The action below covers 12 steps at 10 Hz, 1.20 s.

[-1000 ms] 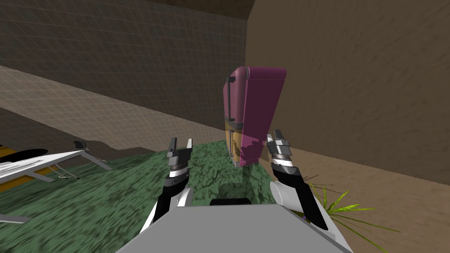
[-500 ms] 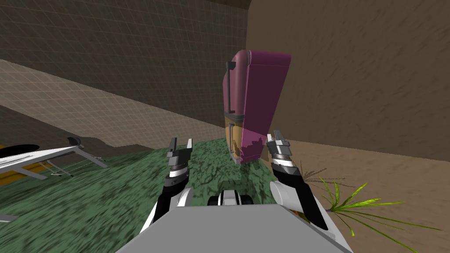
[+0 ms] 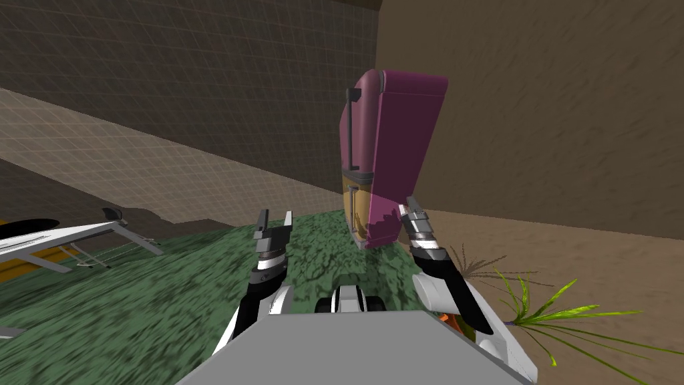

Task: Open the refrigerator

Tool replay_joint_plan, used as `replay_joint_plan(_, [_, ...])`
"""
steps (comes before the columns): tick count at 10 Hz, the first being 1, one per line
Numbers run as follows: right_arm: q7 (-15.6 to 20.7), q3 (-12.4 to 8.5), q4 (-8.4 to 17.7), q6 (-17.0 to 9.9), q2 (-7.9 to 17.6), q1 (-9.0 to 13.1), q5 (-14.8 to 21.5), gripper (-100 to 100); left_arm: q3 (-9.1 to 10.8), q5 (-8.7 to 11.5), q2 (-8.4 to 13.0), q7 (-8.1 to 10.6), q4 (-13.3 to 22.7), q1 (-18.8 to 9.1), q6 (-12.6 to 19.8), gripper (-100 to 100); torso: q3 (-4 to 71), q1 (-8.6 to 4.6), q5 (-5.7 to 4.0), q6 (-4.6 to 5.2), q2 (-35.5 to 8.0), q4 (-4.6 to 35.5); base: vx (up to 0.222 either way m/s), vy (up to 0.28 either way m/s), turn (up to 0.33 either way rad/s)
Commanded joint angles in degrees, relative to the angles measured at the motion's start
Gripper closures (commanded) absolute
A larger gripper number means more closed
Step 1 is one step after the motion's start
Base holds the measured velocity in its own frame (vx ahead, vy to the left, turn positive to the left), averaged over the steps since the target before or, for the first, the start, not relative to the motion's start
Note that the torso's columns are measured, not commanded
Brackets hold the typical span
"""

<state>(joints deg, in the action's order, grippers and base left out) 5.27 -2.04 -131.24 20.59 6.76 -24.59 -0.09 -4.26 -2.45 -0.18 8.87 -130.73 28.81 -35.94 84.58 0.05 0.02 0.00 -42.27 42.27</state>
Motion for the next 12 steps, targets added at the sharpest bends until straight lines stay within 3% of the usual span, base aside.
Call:
replay_joint_plan(1, [3.8,0.8,2.1,-1.2,3.7,2.2,2.3,-100,0.00,0.0,0.0,0.00,0.0,0.0,0.0,0,0.0,0.01,0.00,0.00,0.0,0.0,0.044,0.074,0.009])
replay_joint_plan(6, [12.0,1.7,7.8,-4.1,10.9,8.5,7.7,-100,0.00,0.0,0.0,0.00,0.0,0.0,0.0,0,0.0,0.00,0.00,0.00,0.0,0.0,0.054,0.091,0.010])
replay_joint_plan(7, [12.7,1.7,7.8,-4.1,10.9,8.5,7.7,-100,0.00,0.0,0.0,0.00,0.0,0.0,0.0,0,0.0,0.00,0.00,0.00,0.0,0.0,0.041,0.082,0.005])
replay_joint_plan(9, [16.4,2.2,10.4,-5.4,13.9,11.4,10.3,-100,0.00,0.0,0.0,0.00,0.0,0.0,0.0,0,0.0,-0.15,-0.05,0.00,-0.1,0.0,0.045,0.081,0.009])
replay_joint_plan(10, [16.9,2.2,10.4,-5.4,13.9,11.4,10.3,-100,0.00,0.0,0.0,0.00,0.0,0.0,0.0,0,0.0,-0.04,-0.01,0.00,0.0,0.0,0.032,0.063,0.003])
replay_joint_plan(12, [20.7,2.6,13.3,-6.9,17.0,14.6,13.0,-100,0.00,0.0,0.0,0.00,0.0,0.0,0.0,0,0.0,-0.11,-0.03,0.00,0.0,0.0,0.038,0.075,0.011])
